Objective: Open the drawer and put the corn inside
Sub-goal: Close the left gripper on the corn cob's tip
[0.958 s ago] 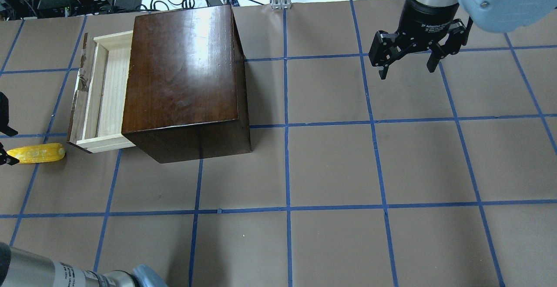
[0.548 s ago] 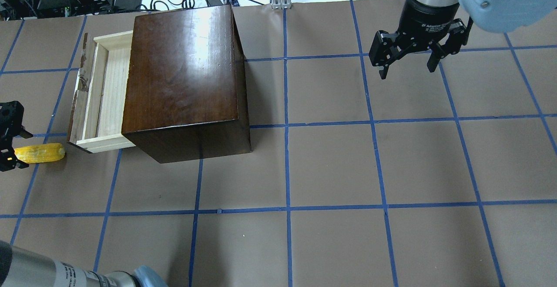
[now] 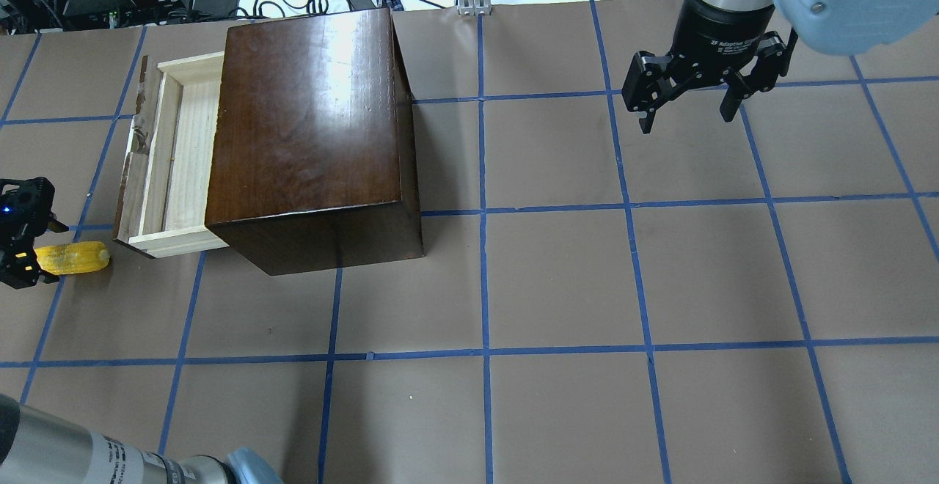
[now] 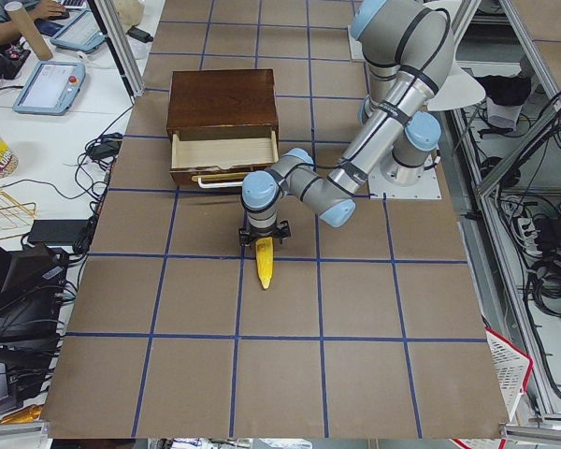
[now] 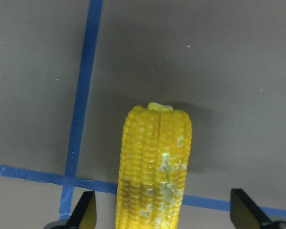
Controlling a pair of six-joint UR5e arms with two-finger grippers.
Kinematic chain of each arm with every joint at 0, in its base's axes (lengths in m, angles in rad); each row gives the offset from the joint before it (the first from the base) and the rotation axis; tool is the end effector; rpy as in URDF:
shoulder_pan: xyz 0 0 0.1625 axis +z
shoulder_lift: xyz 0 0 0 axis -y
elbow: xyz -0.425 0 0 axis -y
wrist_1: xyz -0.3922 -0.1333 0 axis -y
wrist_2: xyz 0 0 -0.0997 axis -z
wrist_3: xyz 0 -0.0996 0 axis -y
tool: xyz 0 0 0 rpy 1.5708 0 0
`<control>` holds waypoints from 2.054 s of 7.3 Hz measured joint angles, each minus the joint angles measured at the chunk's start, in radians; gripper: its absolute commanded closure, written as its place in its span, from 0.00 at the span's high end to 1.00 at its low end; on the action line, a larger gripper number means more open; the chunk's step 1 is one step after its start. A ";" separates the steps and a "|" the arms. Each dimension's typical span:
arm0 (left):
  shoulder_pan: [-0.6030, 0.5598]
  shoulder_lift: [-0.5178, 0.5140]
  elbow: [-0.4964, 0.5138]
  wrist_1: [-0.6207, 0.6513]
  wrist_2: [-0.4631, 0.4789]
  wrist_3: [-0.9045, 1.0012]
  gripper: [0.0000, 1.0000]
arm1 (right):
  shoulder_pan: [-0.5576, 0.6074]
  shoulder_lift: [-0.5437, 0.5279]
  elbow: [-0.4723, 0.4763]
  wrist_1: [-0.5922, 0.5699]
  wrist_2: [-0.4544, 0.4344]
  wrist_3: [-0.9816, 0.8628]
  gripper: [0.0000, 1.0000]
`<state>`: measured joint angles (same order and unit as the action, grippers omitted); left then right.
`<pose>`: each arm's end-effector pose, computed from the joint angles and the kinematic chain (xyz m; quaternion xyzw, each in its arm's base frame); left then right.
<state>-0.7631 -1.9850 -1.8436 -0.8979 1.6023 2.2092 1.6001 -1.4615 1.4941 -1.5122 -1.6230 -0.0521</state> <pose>0.3238 -0.4898 0.2019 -0.6448 -0.7642 -0.0162 0.0061 0.1435 -0.5246 0.4640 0.0418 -0.9977 -0.0459 0.0256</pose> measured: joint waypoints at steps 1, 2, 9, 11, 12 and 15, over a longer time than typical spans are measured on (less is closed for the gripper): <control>0.003 -0.012 0.000 0.010 -0.001 0.012 1.00 | 0.000 0.000 0.000 0.000 0.000 0.000 1.00; 0.004 -0.019 0.000 0.015 -0.001 0.020 1.00 | 0.000 0.000 0.000 0.000 0.000 0.000 1.00; 0.013 -0.057 -0.001 0.051 -0.030 0.026 0.12 | 0.000 0.000 0.000 0.000 0.000 0.000 1.00; 0.013 -0.056 -0.003 0.058 -0.030 0.025 0.00 | 0.000 0.000 0.000 0.000 0.000 0.000 1.00; 0.013 -0.054 -0.003 0.061 -0.030 0.026 0.00 | 0.000 0.000 0.000 0.000 0.000 0.000 1.00; 0.012 -0.042 -0.003 0.062 -0.040 0.021 0.00 | 0.000 0.000 0.000 0.001 0.000 0.000 1.00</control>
<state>-0.7515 -2.0267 -1.8463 -0.8361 1.5623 2.2302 1.6000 -1.4617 1.4941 -1.5114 -1.6234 -0.0522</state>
